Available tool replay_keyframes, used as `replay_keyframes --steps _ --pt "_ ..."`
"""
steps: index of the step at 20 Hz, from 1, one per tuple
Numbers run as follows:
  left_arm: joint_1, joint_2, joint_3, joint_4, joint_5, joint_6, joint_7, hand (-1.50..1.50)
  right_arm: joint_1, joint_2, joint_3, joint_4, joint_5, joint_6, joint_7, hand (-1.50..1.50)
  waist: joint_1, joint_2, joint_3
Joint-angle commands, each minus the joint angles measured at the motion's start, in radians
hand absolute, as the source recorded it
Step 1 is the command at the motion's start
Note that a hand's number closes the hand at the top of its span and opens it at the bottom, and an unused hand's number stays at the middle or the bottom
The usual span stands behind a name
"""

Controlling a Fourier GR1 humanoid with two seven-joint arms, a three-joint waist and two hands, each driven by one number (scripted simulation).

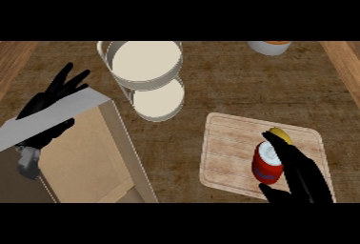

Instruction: Pick the can from the cutting board and place it in the tiered basket

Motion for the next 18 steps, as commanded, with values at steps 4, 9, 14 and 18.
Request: replay_keyframes --steps 4,9,14,18 --pt "0.048 -0.147 -0.11 0.039 0.037 -0.02 -0.021 0.0 -0.045 0.023 0.032 0.125 0.023 -0.031 -0.097 1.5 -0.006 0.029 -0.013" --pt "0.073 -0.136 -0.126 0.047 0.044 -0.016 -0.046 0.0 0.015 0.033 0.045 0.064 0.028 -0.087 -0.129 1.5 -0.022 0.024 -0.014" --pt "0.025 -0.101 -0.103 0.036 0.096 -0.041 -0.021 0.0 -0.1 0.041 0.01 0.103 -0.009 0.03 -0.069 1.5 -0.002 0.029 -0.015" --pt "-0.006 -0.099 -0.124 0.036 0.102 -0.015 -0.001 0.0 -0.223 0.036 0.043 0.2 0.053 0.209 0.052 1.5 0.024 0.041 -0.017"
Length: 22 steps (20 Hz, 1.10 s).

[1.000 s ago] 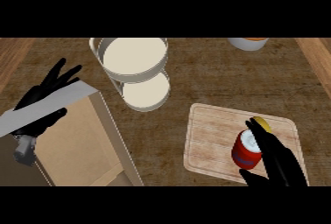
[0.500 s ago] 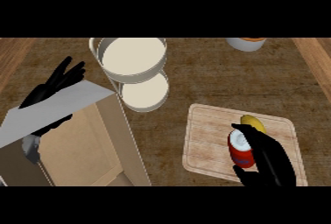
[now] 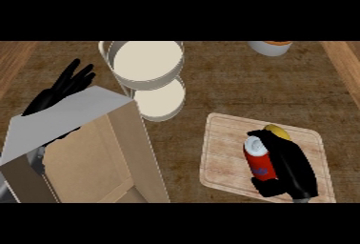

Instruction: Pick the can from the cutting board and place it in the tiered basket

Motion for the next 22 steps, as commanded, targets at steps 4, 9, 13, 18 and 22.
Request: replay_keyframes --steps 4,9,13,18,22 --pt "0.049 -0.133 -0.125 0.03 -0.013 0.032 0.009 0.0 -0.193 0.068 -0.012 0.03 -0.074 0.262 0.163 1.5 -0.004 0.028 -0.01" --pt "0.078 -0.099 -0.115 0.038 0.008 0.016 -0.001 0.0 -0.227 0.134 -0.088 -0.179 -0.217 0.321 0.269 1.5 -0.03 0.019 -0.011" --pt "0.07 -0.101 -0.109 0.066 0.006 0.029 -0.014 0.0 -0.302 0.11 -0.15 -0.323 -0.274 0.356 0.291 1.5 -0.038 0.02 -0.011" --pt "0.066 -0.093 -0.106 0.062 0.022 0.019 -0.016 0.0 -0.366 0.063 -0.213 -0.44 -0.309 0.409 0.335 1.5 -0.037 0.019 -0.01" --pt "0.077 -0.089 -0.12 0.061 0.016 0.018 -0.038 0.0 -0.498 0.083 -0.243 -0.488 -0.355 0.466 0.454 1.5 -0.025 0.017 -0.011"
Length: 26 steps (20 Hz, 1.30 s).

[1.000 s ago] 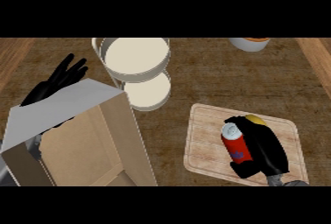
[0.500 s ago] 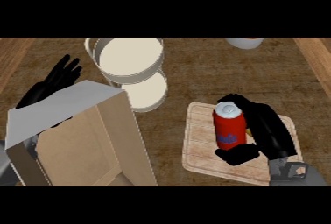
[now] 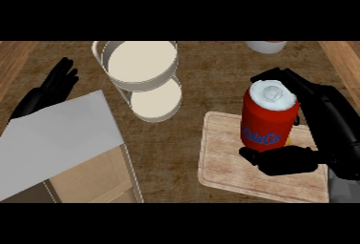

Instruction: Pick the can from the cutting board and place it in the tiered basket

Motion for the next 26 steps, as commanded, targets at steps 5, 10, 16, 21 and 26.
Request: replay_keyframes --steps 5,10,16,21,26 --pt "0.049 -0.148 -0.121 0.015 0.03 -0.018 0.03 0.0 -0.265 0.002 -0.025 0.029 -0.026 0.098 0.155 1.5 0.015 0.024 -0.028" --pt "0.032 -0.143 -0.112 0.02 0.046 -0.024 0.041 0.0 -0.504 0.038 -0.032 0.188 -0.034 0.143 0.262 1.5 0.035 0.029 -0.03" --pt "0.0 -0.162 -0.119 0.028 0.036 -0.035 0.063 0.0 -0.664 0.175 -0.017 0.411 0.028 0.04 0.329 1.5 0.048 0.036 -0.029" --pt "0.01 -0.171 -0.113 0.011 0.014 -0.032 0.067 0.0 -0.764 0.208 -0.061 0.601 0.062 -0.049 0.263 1.5 0.054 0.036 -0.027" --pt "0.022 -0.193 -0.111 -0.022 0.004 -0.027 0.073 0.0 -0.825 0.28 -0.062 0.797 0.094 -0.16 0.187 1.5 0.075 0.038 -0.027"
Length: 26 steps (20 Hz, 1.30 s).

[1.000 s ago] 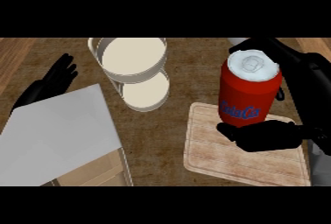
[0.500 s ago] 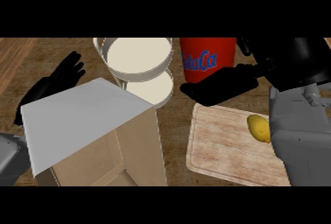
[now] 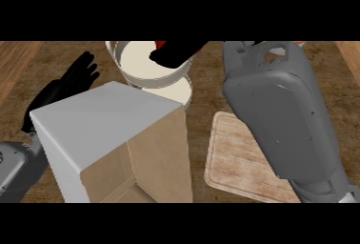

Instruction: Pick the can from the cutting board and place it in the tiered basket

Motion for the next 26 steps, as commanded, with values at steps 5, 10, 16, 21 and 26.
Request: replay_keyframes --steps 5,10,16,21,26 --pt "0.071 -0.148 -0.102 0.077 -0.04 -0.013 -0.053 0.0 -0.091 0.063 0.01 0.283 -0.01 -0.171 -0.137 1.5 -0.002 0.025 -0.023" --pt "0.064 -0.15 -0.09 0.043 -0.046 -0.017 -0.029 0.0 -0.077 0.063 -0.036 0.406 -0.148 -0.338 -0.2 1.5 0.033 0.03 -0.021" --pt "0.018 -0.165 -0.092 0.035 -0.051 -0.032 0.024 0.0 -0.13 0.064 0.021 0.519 -0.377 -0.432 -0.339 -1.5 0.075 0.03 -0.022" --pt "0.006 -0.203 -0.114 0.054 -0.1 -0.021 0.013 0.0 -0.133 0.064 0.088 0.59 -0.462 -0.503 -0.508 -1.5 0.076 0.034 -0.022" --pt "0.039 -0.197 -0.087 0.063 -0.081 -0.059 0.023 0.0 -0.183 0.064 0.103 0.623 -0.502 -0.668 -0.59 -1.5 0.072 0.025 -0.023"
